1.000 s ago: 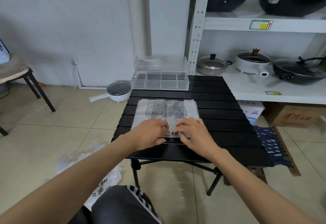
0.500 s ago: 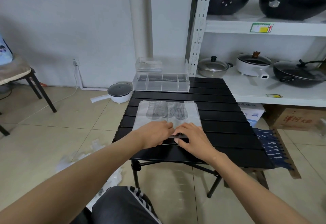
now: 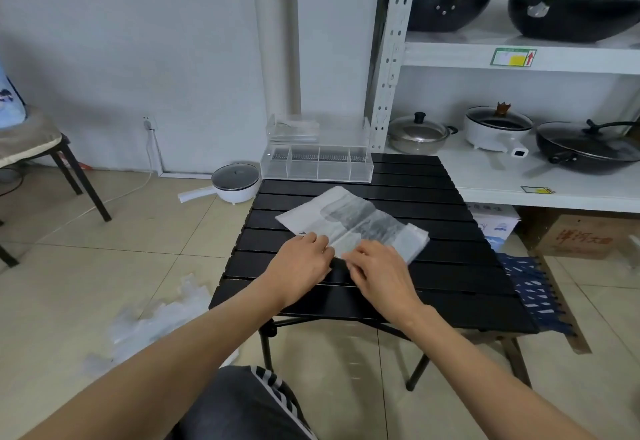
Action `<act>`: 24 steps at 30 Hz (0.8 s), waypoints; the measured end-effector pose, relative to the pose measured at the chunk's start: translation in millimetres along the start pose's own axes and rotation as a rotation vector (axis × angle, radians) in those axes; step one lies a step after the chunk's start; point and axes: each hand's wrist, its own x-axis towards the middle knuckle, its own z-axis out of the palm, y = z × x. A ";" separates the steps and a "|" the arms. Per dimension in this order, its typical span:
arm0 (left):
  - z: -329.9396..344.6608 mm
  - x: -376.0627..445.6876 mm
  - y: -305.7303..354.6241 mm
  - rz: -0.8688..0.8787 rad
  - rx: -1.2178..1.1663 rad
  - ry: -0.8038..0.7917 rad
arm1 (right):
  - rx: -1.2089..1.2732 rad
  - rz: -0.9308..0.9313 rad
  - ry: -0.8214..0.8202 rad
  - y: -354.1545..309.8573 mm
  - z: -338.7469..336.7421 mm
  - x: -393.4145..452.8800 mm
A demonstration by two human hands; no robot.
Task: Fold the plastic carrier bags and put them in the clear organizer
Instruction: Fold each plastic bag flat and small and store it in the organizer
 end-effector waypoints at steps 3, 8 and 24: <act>11.3 -4.1 1.9 -0.088 -0.003 0.015 | 0.101 -0.155 -0.047 -12.7 0.5 0.7; 21.5 -25.7 -17.0 -0.163 -0.068 0.004 | 0.153 -0.116 -0.088 3.2 -0.1 -10.5; 25.3 -68.0 -59.1 -0.351 -0.634 0.064 | 0.387 0.276 -0.113 31.2 0.6 -4.9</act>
